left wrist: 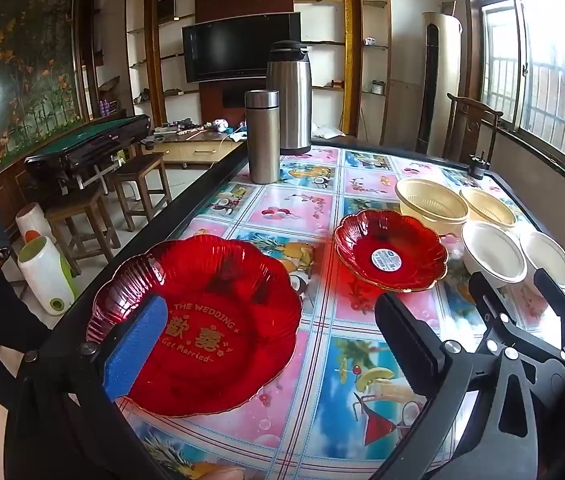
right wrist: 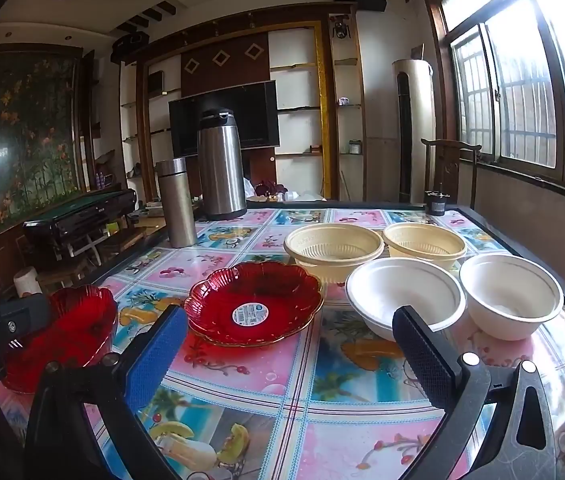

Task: Organize plates and bowls
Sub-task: 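Move both grippers to the rim of the small red scalloped plate, then close both grippers on the rim of the small red plate, then carry the red plate with both grippers onto the large red plate, then open both grippers and lift away from the stacked red plates, then move both grippers to the rim of a white foam bowl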

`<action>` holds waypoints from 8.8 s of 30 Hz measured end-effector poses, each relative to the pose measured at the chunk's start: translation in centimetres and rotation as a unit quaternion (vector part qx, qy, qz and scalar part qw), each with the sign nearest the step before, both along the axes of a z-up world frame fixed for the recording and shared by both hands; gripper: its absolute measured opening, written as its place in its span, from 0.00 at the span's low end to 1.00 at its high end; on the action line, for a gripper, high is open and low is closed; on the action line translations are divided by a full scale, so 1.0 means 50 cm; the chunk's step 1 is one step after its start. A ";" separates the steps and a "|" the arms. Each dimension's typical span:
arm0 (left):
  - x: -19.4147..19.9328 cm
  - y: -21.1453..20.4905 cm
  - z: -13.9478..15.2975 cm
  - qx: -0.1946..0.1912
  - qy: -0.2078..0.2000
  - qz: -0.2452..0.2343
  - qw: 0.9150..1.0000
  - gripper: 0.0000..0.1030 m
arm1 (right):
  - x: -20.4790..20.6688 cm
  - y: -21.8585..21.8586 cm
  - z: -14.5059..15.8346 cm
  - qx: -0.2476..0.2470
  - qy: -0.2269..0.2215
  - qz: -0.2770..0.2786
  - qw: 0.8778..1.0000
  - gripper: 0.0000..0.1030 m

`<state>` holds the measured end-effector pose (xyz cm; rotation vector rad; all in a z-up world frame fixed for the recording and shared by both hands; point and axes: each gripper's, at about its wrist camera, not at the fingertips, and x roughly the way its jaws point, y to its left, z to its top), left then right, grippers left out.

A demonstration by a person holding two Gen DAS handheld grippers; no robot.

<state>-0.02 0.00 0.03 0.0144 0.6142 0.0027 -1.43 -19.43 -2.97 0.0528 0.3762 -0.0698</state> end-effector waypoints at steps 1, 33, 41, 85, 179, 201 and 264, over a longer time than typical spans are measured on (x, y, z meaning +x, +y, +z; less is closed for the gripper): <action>0.000 0.000 0.000 -0.001 -0.001 0.001 1.000 1.00 | 0.000 0.001 0.000 -0.002 0.001 -0.001 1.000 1.00; 0.338 -0.048 0.009 -0.201 0.224 -0.158 0.940 1.00 | 0.167 -0.131 -0.028 0.361 0.134 0.020 0.923 1.00; 0.424 -0.041 -0.083 -0.262 0.299 -0.135 0.908 1.00 | 0.209 -0.146 -0.106 0.415 0.193 0.022 0.889 0.87; 0.434 -0.142 -0.155 -0.182 0.328 -0.115 0.920 0.71 | 0.267 -0.192 -0.206 0.488 0.239 -0.006 0.839 0.19; 0.119 0.329 -0.116 -0.185 0.208 0.031 0.960 0.13 | 0.225 0.365 -0.089 0.140 0.336 0.095 0.926 0.15; 0.047 0.338 -0.055 -0.202 0.136 0.065 0.968 0.58 | 0.089 0.191 -0.010 0.236 0.133 0.132 0.953 0.73; 0.388 -0.407 -0.128 -0.272 0.294 -0.224 0.888 0.66 | 0.141 -0.457 -0.140 0.481 0.131 -0.110 0.860 0.50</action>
